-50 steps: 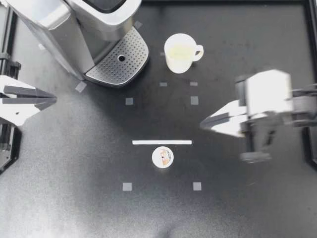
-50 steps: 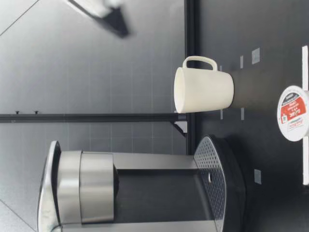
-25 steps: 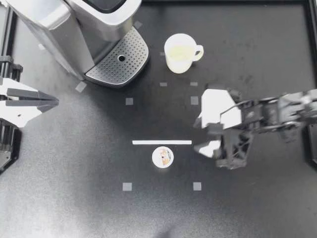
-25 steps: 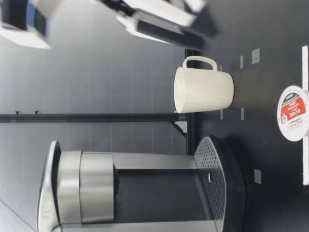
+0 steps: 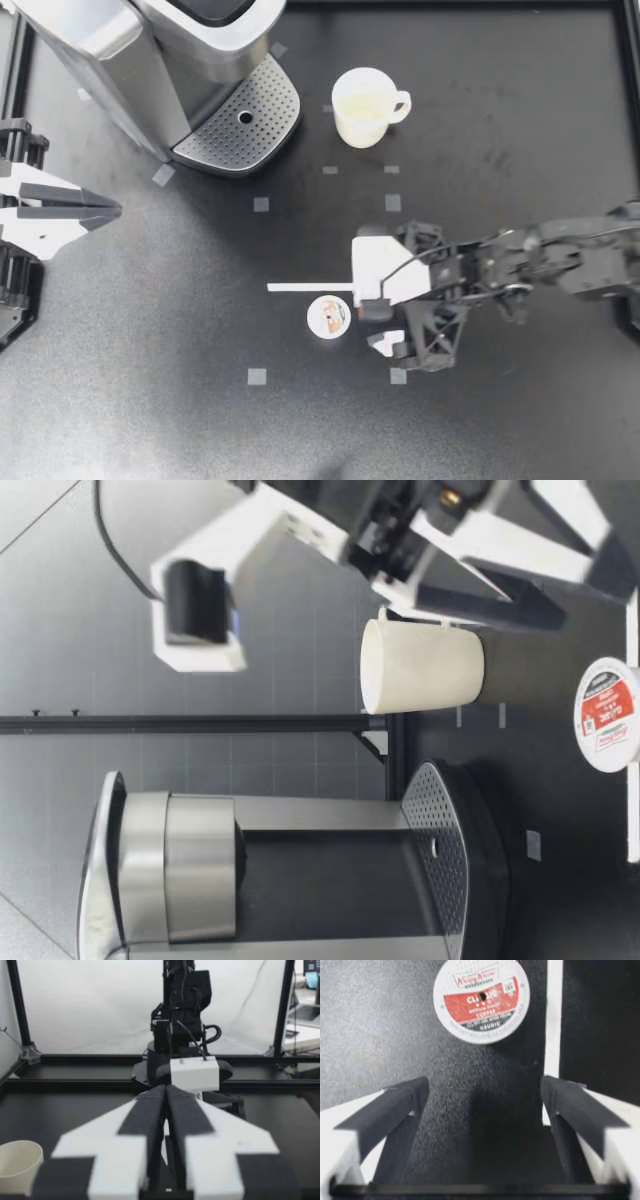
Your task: Place the coffee capsule inside the capsule container, then place the cup onto the center of the cup tray.
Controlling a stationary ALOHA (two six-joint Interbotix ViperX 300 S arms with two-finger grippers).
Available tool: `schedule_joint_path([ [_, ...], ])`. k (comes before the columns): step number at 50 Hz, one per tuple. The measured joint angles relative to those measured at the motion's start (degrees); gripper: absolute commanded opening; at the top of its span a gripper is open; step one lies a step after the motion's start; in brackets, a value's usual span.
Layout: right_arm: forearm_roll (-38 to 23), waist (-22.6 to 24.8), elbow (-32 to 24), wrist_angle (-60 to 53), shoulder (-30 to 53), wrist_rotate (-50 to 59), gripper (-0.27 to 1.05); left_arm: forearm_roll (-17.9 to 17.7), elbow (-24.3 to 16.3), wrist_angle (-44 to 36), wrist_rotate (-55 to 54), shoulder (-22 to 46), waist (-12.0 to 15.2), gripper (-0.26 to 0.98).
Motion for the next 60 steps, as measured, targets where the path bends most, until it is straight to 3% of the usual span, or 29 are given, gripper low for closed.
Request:
schedule_joint_path([
  [45,-1.1,0.1,-6.9,-4.1,7.2,-0.5,0.91,0.0,0.0,0.1,0.1,0.0,0.0,0.13],
  [52,-1.1,0.2,-7.6,-4.1,7.9,-0.4,0.83,0.1,0.0,0.1,0.1,0.0,0.0,0.13],
  [60,-1.1,0.2,-8.1,-3.9,8.3,-0.4,0.65,0.0,0.0,0.1,-0.3,0.0,0.0,0.13],
])
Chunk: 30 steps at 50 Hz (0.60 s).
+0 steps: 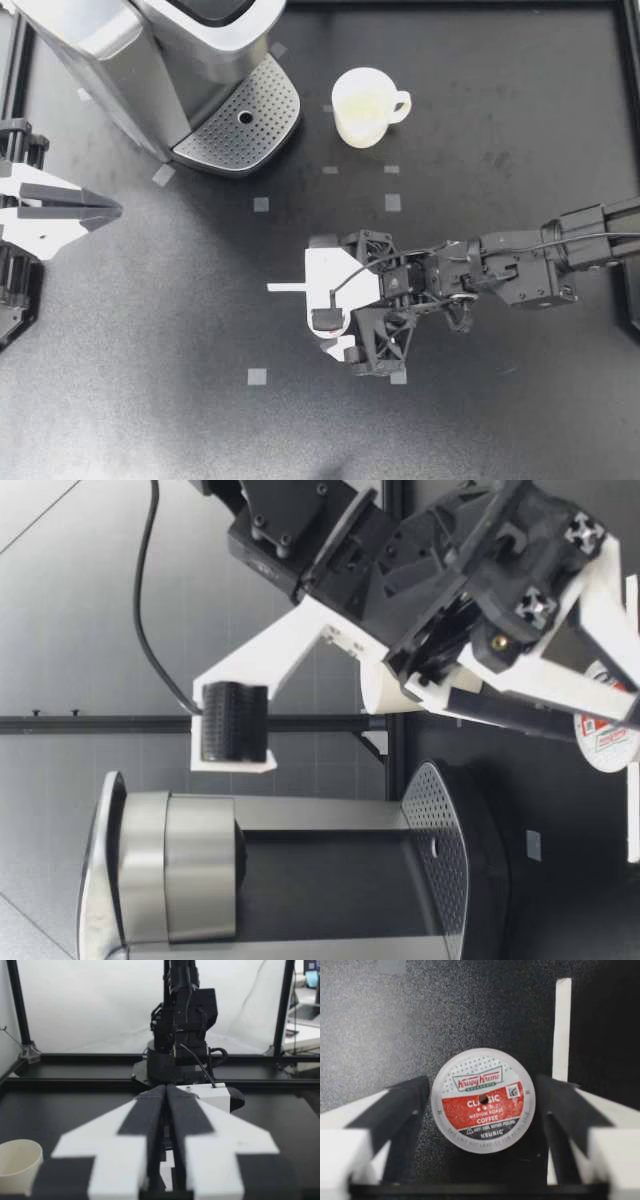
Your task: Place the coffee capsule inside the capsule container, then place the cup onto the center of the cup tray.
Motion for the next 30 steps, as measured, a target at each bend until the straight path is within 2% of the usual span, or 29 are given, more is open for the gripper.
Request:
schedule_joint_path([
  [7,0.0,-0.1,-0.1,0.4,-0.1,0.1,0.54,0.0,0.0,0.1,-0.3,0.0,0.0,0.13],
  [18,0.0,0.0,-0.1,0.7,-1.2,0.1,0.54,0.0,-0.6,1.8,-0.4,1.4,0.1,0.13],
  [24,0.0,0.0,-0.1,0.8,-4.1,0.7,0.54,0.0,-4.8,8.0,-0.5,5.4,1.3,0.13],
  [30,0.3,0.0,0.4,1.1,-8.1,0.8,0.54,-0.1,-11.6,17.5,-0.4,10.9,4.1,0.13],
])
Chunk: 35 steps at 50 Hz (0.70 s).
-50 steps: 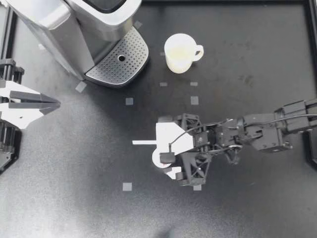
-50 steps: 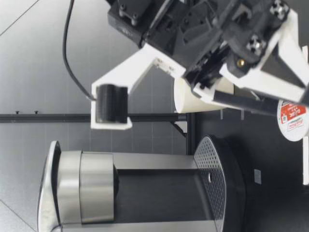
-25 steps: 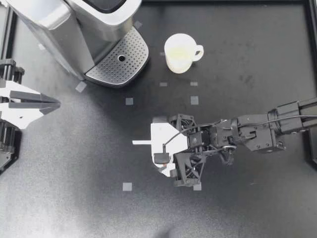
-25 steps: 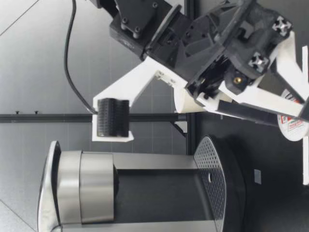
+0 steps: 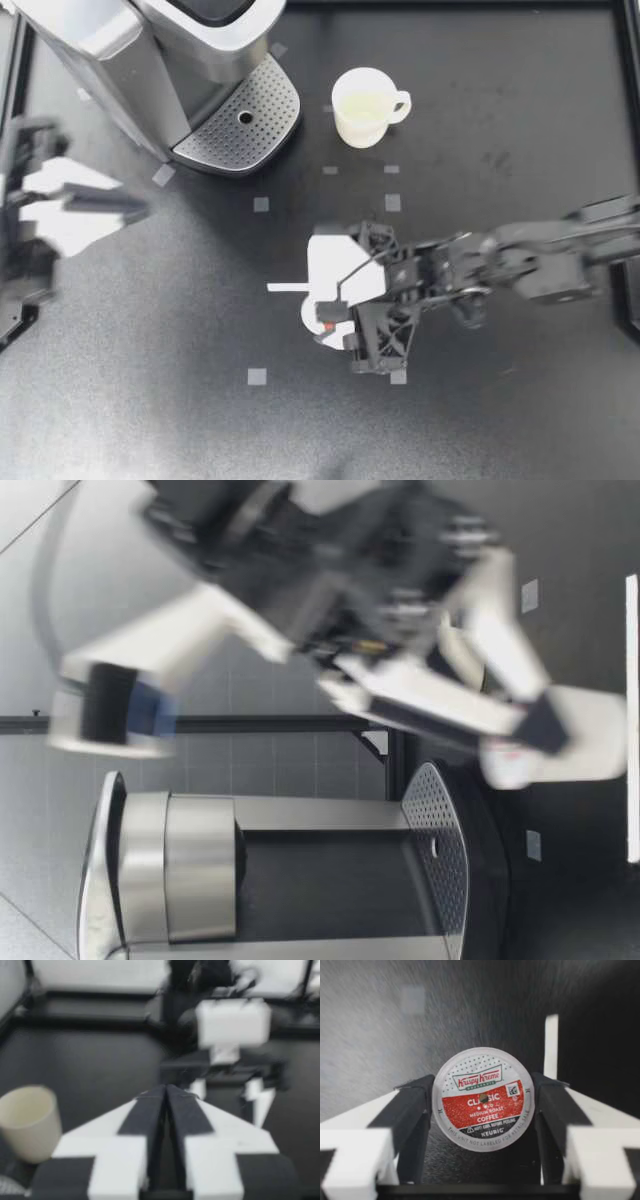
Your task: Place the coffee capsule inside the capsule container, then place the cup onto the center of the cup tray.
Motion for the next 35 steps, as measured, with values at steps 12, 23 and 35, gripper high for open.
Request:
schedule_joint_path([
  [12,1.1,0.0,4.2,-0.9,-6.2,0.5,0.54,4.0,-16.5,24.4,-0.1,9.8,3.7,0.13],
  [23,1.3,-0.1,8.3,-4.1,-9.1,2.9,0.54,12.4,-32.3,48.6,-1.3,19.0,3.5,0.13],
  [35,1.3,-0.2,11.2,-7.6,-10.7,3.0,0.54,35.0,-42.9,66.5,-11.2,28.8,-5.3,0.13],
])
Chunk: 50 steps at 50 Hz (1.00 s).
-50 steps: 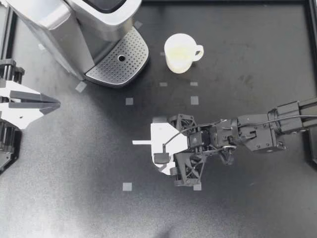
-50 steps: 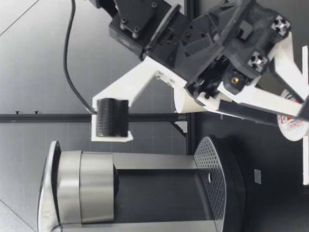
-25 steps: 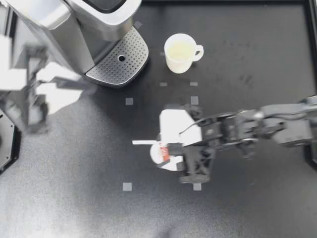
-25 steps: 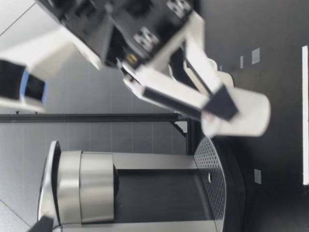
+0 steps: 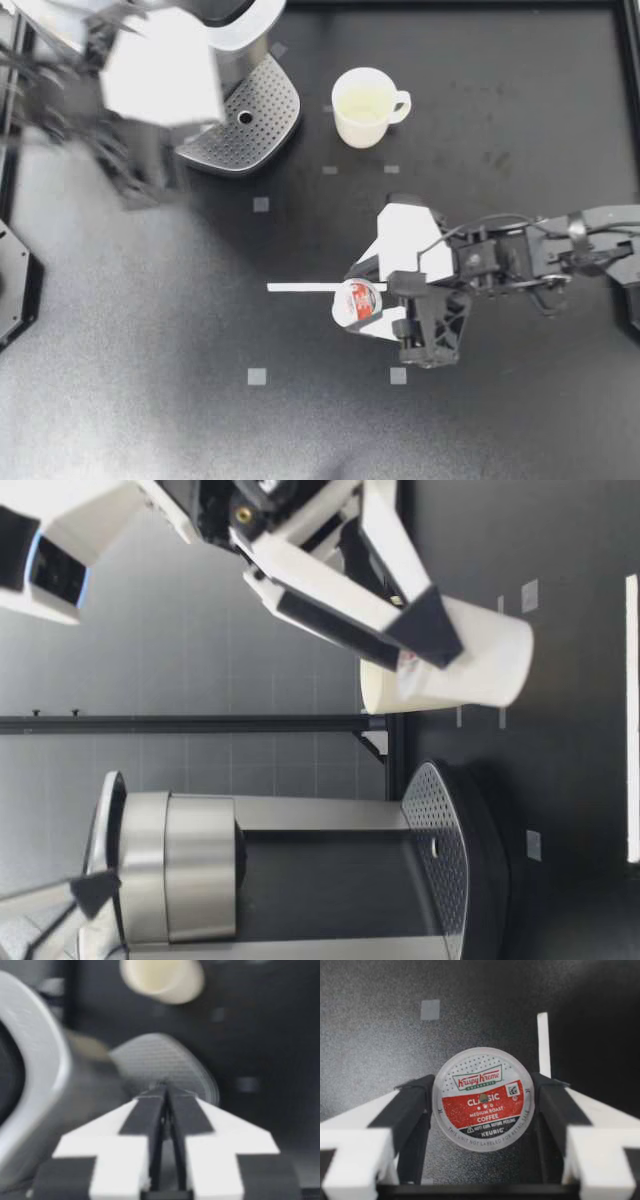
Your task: Place the coffee capsule inside the capsule container, then place the cup onto the center of the cup tray.
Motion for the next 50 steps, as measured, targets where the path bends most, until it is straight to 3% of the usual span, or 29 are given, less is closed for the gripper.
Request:
schedule_joint_path([
  [9,0.0,-0.1,1.7,-1.4,-1.1,0.0,0.54,22.7,0.2,10.2,-10.6,5.9,-7.6,0.13],
  [15,0.1,-0.1,3.2,-3.1,-2.2,0.0,0.53,31.7,1.3,15.1,-14.3,9.6,-10.4,0.13],
  [36,0.0,-0.1,7.8,-10.3,-3.6,0.1,0.53,42.3,1.5,20.1,-15.4,19.0,-10.9,0.13],
  [50,0.1,-0.1,8.0,-12.0,-3.6,-0.3,0.53,43.9,3.0,20.2,-17.2,19.2,-10.8,0.13],
])
